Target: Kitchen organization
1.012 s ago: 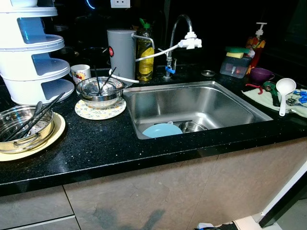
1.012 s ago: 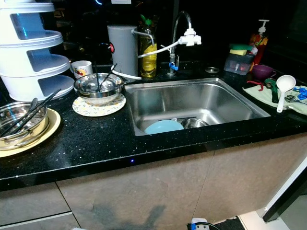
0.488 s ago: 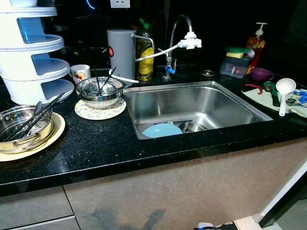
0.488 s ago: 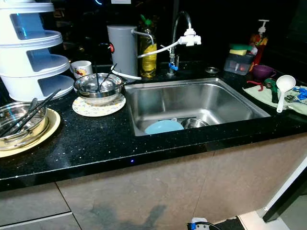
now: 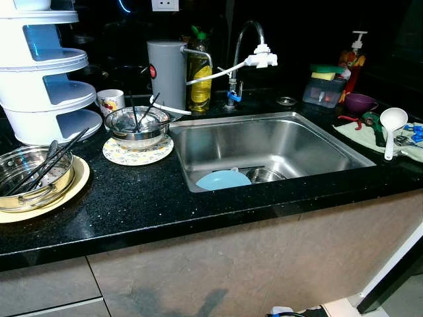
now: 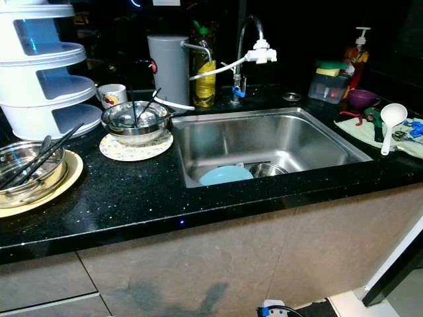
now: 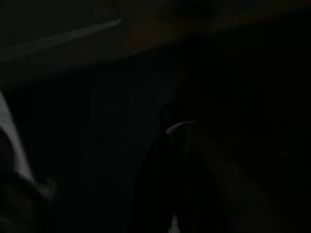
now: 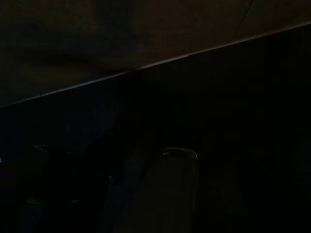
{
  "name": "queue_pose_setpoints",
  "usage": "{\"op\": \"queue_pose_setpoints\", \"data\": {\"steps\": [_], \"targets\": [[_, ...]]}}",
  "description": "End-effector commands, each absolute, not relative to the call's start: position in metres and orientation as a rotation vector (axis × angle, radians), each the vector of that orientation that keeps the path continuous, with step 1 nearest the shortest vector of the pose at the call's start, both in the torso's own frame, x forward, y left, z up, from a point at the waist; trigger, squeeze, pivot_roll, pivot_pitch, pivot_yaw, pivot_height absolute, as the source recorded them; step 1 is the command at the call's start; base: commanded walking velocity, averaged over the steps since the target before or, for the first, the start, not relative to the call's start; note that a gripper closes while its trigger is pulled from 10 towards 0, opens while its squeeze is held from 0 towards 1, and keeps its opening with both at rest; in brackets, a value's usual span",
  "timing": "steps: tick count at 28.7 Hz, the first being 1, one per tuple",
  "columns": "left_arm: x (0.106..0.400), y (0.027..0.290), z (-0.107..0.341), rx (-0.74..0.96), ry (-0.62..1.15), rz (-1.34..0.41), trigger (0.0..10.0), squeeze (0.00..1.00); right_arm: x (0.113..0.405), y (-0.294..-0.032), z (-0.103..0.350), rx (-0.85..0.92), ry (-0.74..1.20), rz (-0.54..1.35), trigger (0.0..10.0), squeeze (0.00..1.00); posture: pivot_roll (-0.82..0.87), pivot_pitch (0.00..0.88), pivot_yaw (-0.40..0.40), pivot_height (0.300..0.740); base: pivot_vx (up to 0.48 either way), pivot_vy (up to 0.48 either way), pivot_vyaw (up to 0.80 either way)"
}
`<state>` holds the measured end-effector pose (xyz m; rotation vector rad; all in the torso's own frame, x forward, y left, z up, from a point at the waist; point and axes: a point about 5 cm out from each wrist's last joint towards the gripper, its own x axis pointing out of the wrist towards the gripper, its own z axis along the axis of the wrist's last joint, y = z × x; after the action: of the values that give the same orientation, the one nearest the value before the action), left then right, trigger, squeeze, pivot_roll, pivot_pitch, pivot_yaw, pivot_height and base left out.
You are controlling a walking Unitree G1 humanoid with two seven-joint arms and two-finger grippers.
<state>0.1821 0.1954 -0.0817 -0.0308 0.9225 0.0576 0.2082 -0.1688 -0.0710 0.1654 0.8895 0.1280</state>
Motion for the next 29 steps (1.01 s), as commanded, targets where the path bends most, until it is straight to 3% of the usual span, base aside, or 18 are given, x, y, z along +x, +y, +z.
{"op": "queue_pose_setpoints", "data": {"steps": [1, 10, 12, 16, 29], "targets": [[0.178, 0.198, -0.084, -0.144, 0.951, 0.141, 10.0, 0.00, 0.203, -0.169, -0.074, 0.178, 0.917, 0.116, 10.0, 0.00, 0.04, 0.094, -0.027, 0.740, 0.000, 0.000, 0.00], [0.181, 0.197, -0.083, 0.028, 0.935, 0.044, 10.0, 0.00, 0.204, -0.169, -0.074, 0.173, 0.913, 0.119, 10.0, 0.00, 0.03, 0.095, -0.033, 0.740, 0.000, 0.000, 0.00], [0.188, 0.196, -0.077, 0.091, 0.854, 0.012, 10.0, 0.00, 0.206, -0.169, -0.072, 0.169, 0.894, 0.124, 10.0, 0.00, 0.03, 0.097, -0.034, 0.740, 0.000, 0.000, 0.00], [0.199, 0.188, -0.070, 0.067, 0.771, -0.014, 10.0, 0.00, 0.214, -0.170, -0.067, 0.187, 0.827, 0.108, 10.0, 0.00, 0.03, 0.098, -0.036, 0.740, 0.000, 0.000, 0.00], [0.191, 0.180, -0.075, 0.108, 0.799, -0.084, 10.0, 0.00, 0.211, -0.167, -0.069, 0.160, 0.838, 0.124, 10.0, 0.00, 0.03, 0.097, -0.034, 0.740, 0.000, 0.000, 0.00]]}}
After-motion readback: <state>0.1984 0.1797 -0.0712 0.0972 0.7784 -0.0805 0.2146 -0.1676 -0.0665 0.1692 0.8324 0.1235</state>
